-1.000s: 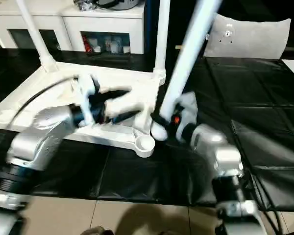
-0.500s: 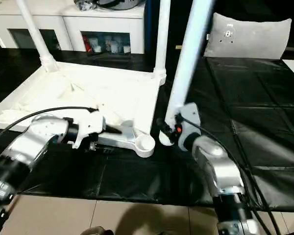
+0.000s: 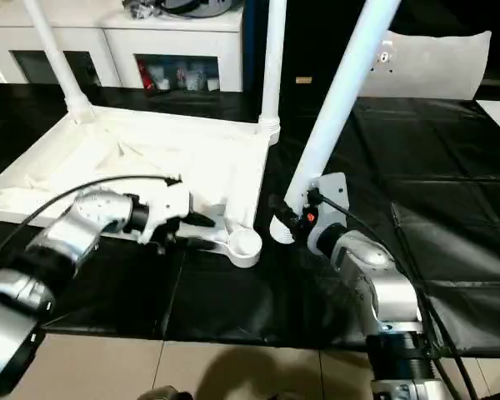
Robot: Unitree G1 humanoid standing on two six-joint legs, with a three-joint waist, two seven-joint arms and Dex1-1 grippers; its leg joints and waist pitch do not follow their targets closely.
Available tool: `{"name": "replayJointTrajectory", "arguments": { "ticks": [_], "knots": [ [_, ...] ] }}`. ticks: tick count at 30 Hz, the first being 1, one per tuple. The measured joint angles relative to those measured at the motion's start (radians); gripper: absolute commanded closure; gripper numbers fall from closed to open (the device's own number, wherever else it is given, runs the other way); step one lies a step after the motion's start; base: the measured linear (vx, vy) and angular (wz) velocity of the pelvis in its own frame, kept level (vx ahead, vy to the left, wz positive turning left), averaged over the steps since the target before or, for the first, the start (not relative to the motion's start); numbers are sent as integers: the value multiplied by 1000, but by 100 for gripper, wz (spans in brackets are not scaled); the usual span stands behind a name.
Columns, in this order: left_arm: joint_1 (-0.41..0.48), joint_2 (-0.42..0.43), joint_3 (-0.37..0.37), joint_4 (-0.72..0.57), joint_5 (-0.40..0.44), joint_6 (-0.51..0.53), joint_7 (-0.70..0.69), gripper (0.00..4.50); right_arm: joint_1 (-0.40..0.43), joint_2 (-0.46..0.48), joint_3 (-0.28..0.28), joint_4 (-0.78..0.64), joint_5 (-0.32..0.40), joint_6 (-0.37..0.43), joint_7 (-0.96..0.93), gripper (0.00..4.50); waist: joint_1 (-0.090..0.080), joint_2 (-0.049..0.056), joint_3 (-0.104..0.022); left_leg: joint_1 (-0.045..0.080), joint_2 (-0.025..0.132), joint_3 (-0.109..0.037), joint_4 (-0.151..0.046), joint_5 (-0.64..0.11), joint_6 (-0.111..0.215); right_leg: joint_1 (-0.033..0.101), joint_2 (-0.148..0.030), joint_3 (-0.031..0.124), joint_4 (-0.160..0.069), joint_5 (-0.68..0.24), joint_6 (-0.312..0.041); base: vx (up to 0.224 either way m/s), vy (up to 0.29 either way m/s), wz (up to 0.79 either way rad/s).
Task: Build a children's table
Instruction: Pick table leg, then rotate table base
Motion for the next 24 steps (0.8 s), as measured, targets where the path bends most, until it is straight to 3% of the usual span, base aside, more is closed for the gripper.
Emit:
{"name": "replayJointTrajectory", "arguments": {
  "ticks": [6, 17, 24],
  "knots": [
    [-43, -20, 0, 119, 37, -45, 1, 325, 6, -6, 7, -33, 1, -1, 23, 259, 1, 0, 0, 0, 0, 0, 0, 0, 0, 0, 0, 0, 0, 1, -1, 0, 0, 0],
    [-89, -27, -6, 198, 84, -74, -49, 396, 6, -10, 8, -39, 0, -4, 37, 259, 1, 0, 0, 1, 0, 0, 0, 0, 0, 1, 0, 0, 0, 1, -2, 0, 0, 0],
    [-111, -63, 9, 212, 87, 37, 18, 435, 0, -7, 8, -39, 1, 18, 21, 259, -6, 1, 0, 2, 0, 0, 1, 0, 0, 1, 0, 0, -1, 2, -3, 0, 0, 0]
  ]
}}
